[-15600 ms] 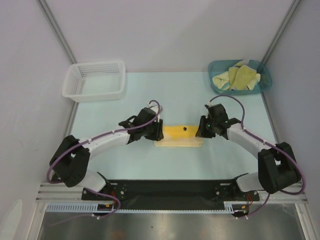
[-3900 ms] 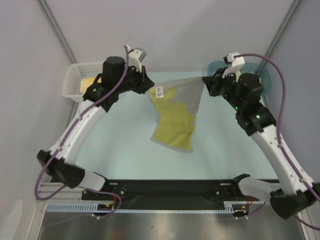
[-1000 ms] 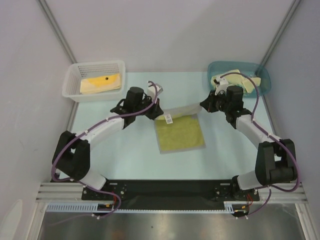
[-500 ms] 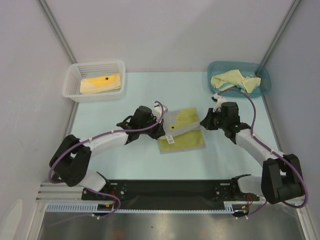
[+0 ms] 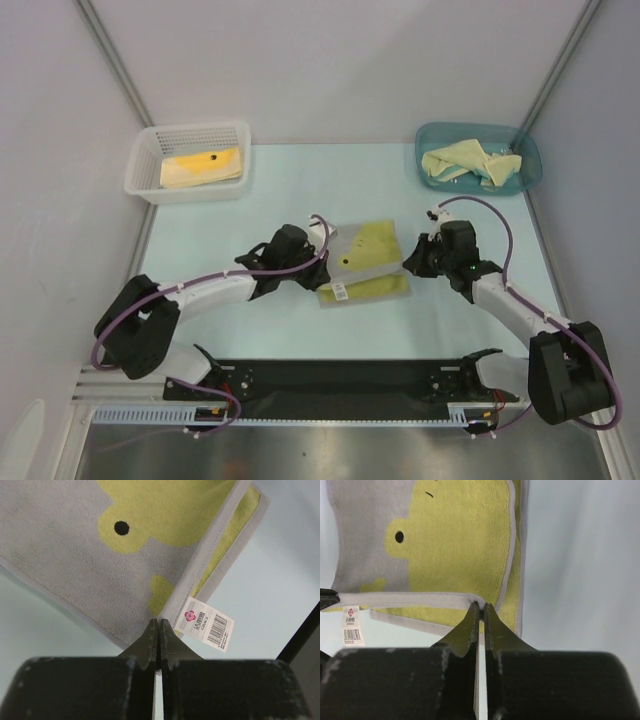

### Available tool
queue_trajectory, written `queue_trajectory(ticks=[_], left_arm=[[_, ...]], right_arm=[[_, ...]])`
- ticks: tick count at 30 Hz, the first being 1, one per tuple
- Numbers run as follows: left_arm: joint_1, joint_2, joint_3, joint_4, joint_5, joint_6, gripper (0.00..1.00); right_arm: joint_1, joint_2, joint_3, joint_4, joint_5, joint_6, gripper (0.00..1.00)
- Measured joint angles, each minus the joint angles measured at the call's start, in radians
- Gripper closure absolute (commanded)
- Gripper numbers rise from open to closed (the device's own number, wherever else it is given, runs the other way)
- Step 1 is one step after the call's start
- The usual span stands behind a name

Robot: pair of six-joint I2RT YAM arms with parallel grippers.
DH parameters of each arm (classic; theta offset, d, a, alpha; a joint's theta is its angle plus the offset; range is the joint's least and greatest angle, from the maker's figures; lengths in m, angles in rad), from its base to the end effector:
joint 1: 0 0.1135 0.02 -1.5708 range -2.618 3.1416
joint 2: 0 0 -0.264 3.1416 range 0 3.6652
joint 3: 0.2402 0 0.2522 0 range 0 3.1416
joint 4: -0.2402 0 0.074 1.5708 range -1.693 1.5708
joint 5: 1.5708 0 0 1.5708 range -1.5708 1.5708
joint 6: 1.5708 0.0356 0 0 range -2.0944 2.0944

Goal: Fold and stack the towels
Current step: Fold the towel

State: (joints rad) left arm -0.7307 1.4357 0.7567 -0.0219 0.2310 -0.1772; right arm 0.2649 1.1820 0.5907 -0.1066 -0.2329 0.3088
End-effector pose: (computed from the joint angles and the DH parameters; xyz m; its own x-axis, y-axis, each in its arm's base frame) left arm 0.2148 -0.2035 0.1979 -0.6102 0.3165 -0.7263 0.6831 0.6745 -0.2801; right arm 0.2295 0.0708 0.2012 -0.7201 0.1111 -0.6849 -0.2168 0.9017 0.3742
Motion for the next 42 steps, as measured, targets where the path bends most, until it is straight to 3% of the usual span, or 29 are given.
queue_trajectory(ticks=[7, 11, 28, 32, 39, 42], left_arm=[[-0.026, 0.002, -0.020, 0.001, -0.011, -0.015, 0.94], [-0.032, 0.004, -0.038, 0.020, -0.016, -0.026, 1.00], [-0.087, -0.038, -0.140, 0.175, -0.098, -0.080, 0.97], [-0.113, -0.014, -0.147, 0.178, -0.098, -0.085, 0.90], [-0.135, -0.010, -0.147, 0.177, -0.098, -0.092, 0.59], [-0.145, -0.010, -0.148, 0.172, -0.097, -0.101, 0.57]], right_arm=[[0.011, 0.003, -0.055, -0.002, 0.001, 0.036, 0.97], [0.011, 0.005, -0.060, 0.000, 0.002, 0.040, 0.99], [0.013, -0.013, -0.037, -0.003, 0.041, 0.034, 0.99], [0.014, -0.013, -0.037, -0.006, 0.056, 0.046, 0.93], [0.014, -0.021, -0.037, -0.051, 0.093, 0.072, 0.69], [0.014, -0.049, -0.037, -0.086, 0.108, 0.084, 0.67]])
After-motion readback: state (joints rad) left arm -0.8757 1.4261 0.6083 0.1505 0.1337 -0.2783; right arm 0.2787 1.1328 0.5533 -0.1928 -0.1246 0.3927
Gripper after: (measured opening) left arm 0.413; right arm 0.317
